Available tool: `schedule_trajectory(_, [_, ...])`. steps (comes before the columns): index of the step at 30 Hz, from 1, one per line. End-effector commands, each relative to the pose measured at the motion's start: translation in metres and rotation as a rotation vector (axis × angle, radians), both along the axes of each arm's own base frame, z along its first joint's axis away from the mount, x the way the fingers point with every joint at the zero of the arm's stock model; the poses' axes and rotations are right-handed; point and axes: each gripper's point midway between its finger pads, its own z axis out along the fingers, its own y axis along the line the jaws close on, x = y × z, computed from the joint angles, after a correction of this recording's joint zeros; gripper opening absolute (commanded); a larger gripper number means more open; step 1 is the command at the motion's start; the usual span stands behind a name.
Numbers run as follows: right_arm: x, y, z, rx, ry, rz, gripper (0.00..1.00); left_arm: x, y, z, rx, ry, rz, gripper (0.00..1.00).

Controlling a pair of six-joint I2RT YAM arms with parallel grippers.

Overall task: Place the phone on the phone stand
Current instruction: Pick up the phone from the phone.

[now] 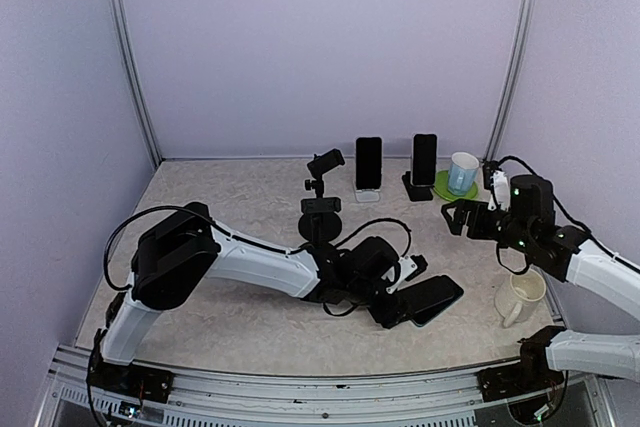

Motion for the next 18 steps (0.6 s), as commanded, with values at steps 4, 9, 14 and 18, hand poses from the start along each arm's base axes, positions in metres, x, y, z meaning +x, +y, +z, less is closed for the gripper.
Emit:
schedule_trajectory(4, [-0.018,0.017,-0.016,0.049,0.082,0.114,1.00,-0.012,0.044,-0.028,0.121,0.069,0.066,0.70])
schedule_trajectory(9, [-0.029,0.034,-0.024,0.114,0.147,0.185,1.00,-0.007,0.057,-0.019,0.098,0.030,0.133,0.70])
schedule_trajectory(14, [-0.043,0.055,-0.039,0.156,0.233,0.268,0.97,-0.004,0.063,-0.009,0.062,-0.016,0.189,0.71])
schedule_trajectory(18, [-0.050,0.067,-0.055,0.164,0.301,0.296,0.97,-0.003,0.062,-0.002,0.037,-0.068,0.233,0.71])
